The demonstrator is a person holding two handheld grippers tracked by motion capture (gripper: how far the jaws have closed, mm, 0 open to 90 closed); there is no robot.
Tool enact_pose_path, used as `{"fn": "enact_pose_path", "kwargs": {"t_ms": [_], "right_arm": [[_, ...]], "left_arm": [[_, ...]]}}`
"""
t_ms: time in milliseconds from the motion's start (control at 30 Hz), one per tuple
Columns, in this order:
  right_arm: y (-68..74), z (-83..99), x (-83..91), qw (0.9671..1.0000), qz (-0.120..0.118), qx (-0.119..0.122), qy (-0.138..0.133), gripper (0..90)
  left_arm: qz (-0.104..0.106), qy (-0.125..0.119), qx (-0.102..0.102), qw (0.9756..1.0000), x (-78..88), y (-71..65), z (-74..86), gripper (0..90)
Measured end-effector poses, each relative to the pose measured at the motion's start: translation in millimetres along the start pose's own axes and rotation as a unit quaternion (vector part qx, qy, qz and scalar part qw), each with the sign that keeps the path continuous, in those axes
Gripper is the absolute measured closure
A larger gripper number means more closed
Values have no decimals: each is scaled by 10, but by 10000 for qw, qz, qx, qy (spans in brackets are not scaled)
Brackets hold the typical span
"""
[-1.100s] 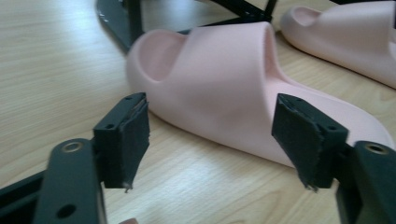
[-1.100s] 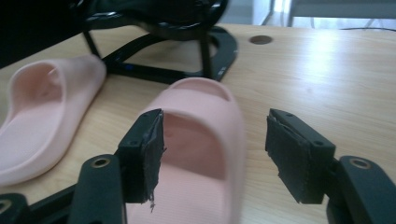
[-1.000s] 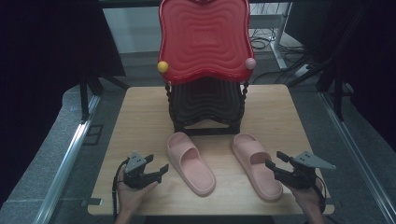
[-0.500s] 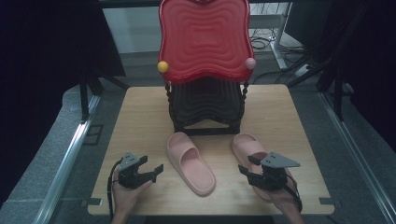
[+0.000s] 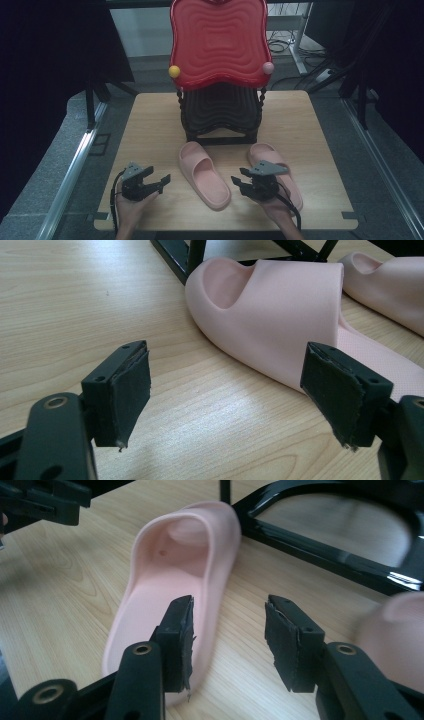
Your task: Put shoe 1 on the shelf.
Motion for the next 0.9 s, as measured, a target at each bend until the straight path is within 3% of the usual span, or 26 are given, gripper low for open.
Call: {"fn": "enact_pose_path", "kwargs": {"t_ms": [367, 600, 667, 900], "right_arm": [[148, -131, -495, 9999, -22, -80, 135, 605], [120, -153, -732, 9994, 69, -197, 266, 627], [109, -157, -784, 9992, 198, -144, 321, 634], [96, -160, -925, 9989, 185, -249, 352, 668]], "left_arm": [[-39, -16, 78, 10000, 43, 55, -2, 204], [-32, 6, 66, 10000, 37, 49, 3, 204], [-47, 26, 57, 10000, 29, 52, 9, 207], [-86, 49, 63, 9999, 23, 67, 21, 212]]}}
Point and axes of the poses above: each handheld gripper's, and its own axes: x roughly backward along the jaws, z roughly out of its underside, y roughly to its left, the point moved 4 cm from there along -x, roughly forward along the jaws, and after that the axes turned 5 degrees about x, right-handed, at the moved point
